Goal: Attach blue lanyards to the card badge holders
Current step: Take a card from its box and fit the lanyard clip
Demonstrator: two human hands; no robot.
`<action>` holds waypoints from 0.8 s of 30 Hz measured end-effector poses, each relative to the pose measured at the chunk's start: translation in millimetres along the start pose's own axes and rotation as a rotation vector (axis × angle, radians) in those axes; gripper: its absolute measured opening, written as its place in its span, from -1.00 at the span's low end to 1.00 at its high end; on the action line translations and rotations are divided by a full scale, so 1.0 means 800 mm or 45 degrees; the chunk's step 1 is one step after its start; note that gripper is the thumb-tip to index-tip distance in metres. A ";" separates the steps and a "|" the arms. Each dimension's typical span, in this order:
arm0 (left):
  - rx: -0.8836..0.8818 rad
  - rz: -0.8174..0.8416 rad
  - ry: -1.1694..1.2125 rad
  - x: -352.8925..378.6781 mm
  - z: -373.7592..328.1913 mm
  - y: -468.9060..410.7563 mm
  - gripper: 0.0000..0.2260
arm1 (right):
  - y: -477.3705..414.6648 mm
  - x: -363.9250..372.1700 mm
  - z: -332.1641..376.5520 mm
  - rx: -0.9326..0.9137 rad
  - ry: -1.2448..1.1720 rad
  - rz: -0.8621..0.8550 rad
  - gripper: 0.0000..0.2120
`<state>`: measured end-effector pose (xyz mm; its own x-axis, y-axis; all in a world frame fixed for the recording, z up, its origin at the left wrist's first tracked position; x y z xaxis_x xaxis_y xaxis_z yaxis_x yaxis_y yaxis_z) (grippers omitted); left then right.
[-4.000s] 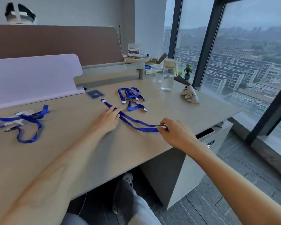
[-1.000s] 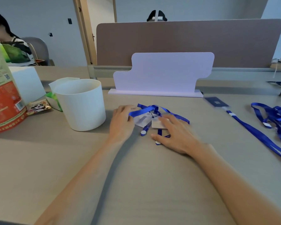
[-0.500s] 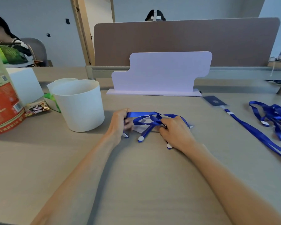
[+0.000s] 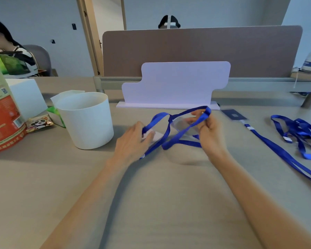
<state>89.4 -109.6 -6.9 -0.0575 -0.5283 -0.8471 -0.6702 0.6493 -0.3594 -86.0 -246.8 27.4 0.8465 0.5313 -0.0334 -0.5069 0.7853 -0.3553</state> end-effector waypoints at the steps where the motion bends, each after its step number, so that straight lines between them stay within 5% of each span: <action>1: 0.072 0.033 -0.068 0.003 -0.001 0.004 -0.73 | 0.000 -0.002 0.004 0.018 -0.076 -0.056 -0.77; 4: 0.242 0.091 -0.368 0.024 0.006 0.001 -0.74 | -0.007 -0.010 -0.004 0.150 -0.363 -0.220 -0.79; 11: 0.165 0.325 -0.308 0.077 0.025 -0.083 -0.57 | -0.016 -0.035 -0.036 0.470 -0.534 -0.465 -0.85; 17: -0.010 0.166 -0.266 0.076 0.019 -0.109 -0.56 | -0.013 -0.051 -0.044 0.516 -0.605 -0.514 -0.87; 22: 0.066 0.083 0.374 0.051 0.007 -0.073 -0.46 | -0.012 -0.044 -0.051 0.635 -0.659 -0.459 -0.79; 24: 0.300 0.155 0.284 0.048 -0.009 -0.049 -0.45 | -0.009 -0.041 -0.052 0.653 -0.649 -0.458 -0.82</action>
<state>108.0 -159.0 -22.4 -0.3047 -0.5290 -0.7920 -0.4609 0.8096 -0.3634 -103.0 -283.2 -8.0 0.8567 0.2004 0.4754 -0.3334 0.9183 0.2137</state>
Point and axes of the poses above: each hand's wrist, its own y-axis away from the middle knuckle, its own x-axis out of the palm, z = x × y, the point moved 4 cm from there along -y, towards the middle knuckle, and after that the axes turned 5 degrees about -y, right-handed, at the moved point
